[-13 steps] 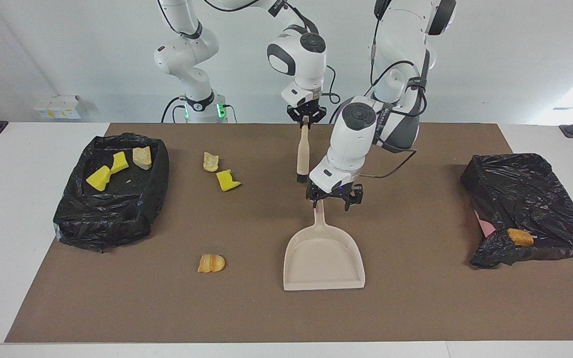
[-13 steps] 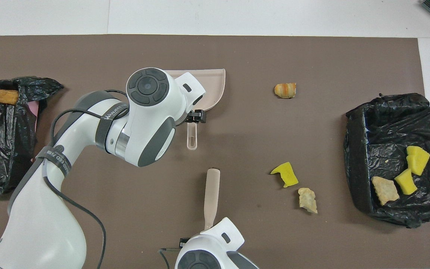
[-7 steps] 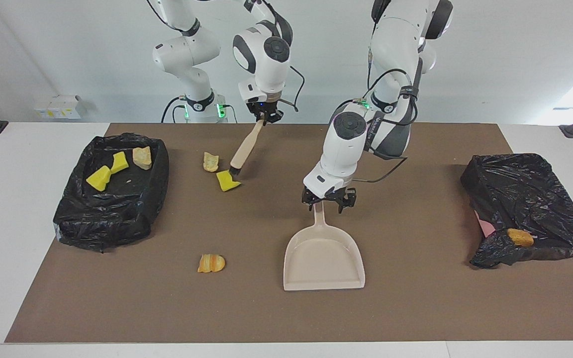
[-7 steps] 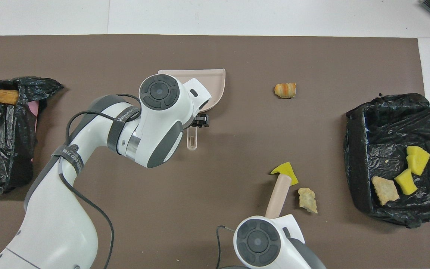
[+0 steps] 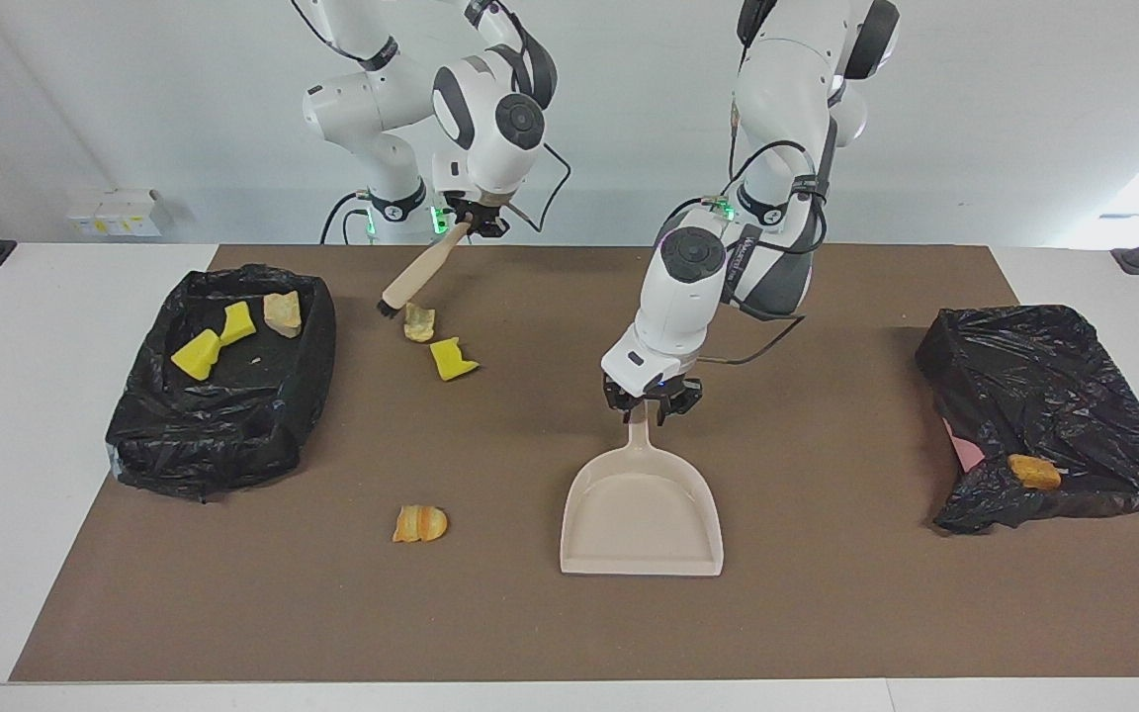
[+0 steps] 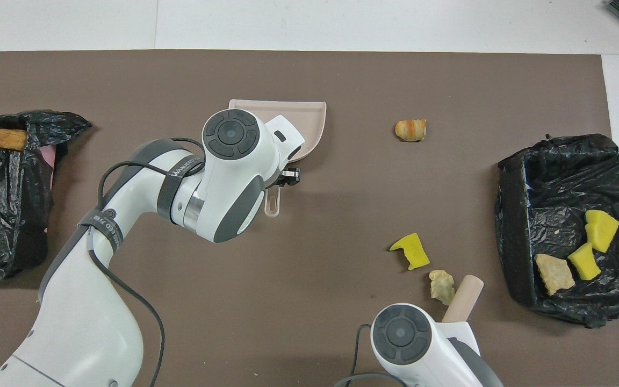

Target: Sweep and dump trash in bin

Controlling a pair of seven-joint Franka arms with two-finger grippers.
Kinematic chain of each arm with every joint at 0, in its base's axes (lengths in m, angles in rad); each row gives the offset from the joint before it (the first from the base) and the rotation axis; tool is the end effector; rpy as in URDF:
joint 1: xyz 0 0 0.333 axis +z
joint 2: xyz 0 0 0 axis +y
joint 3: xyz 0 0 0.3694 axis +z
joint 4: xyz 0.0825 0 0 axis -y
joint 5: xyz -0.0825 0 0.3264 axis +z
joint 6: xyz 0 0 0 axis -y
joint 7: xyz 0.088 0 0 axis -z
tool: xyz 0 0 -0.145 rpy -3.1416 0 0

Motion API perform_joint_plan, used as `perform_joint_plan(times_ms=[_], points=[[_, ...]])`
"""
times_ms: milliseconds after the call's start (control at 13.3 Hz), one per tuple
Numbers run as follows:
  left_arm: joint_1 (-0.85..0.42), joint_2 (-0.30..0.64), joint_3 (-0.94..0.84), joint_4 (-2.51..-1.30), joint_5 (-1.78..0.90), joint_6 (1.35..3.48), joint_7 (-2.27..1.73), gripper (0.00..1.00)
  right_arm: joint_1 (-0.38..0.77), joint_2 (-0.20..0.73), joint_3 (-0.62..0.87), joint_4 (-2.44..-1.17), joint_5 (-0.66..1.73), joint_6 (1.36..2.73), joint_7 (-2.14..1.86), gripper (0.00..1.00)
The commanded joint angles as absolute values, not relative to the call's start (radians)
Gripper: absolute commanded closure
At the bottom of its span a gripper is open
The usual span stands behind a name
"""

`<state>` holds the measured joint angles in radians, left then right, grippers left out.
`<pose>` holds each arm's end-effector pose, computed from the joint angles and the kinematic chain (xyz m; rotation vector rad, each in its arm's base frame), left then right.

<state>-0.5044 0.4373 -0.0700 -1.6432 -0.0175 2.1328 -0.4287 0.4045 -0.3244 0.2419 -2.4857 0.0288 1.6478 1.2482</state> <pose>0.5499 -0.3498 0.4059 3.0703 -0.1989 0.0389 0.2221 0.1770 0.4237 2.5312 -0.8448 -0.3673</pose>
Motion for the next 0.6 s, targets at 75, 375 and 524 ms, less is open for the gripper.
perform_joint_plan(times_ms=[75,375,524], points=[[-0.518,0.426,-0.058,-1.677,-0.032,2.163,-0.433,0.47,0.370,-0.466,0.253,-2.669,0.139,1.793,1.200,1.00],[-0.518,0.422,-0.057,-1.677,-0.032,2.137,-0.429,1.00,0.368,-0.424,0.253,-2.692,0.159,1.934,1.154,1.00],[-0.508,0.419,-0.055,-1.664,-0.029,2.112,-0.420,1.00,0.361,-0.378,0.252,-2.672,0.172,2.029,1.082,1.00]])
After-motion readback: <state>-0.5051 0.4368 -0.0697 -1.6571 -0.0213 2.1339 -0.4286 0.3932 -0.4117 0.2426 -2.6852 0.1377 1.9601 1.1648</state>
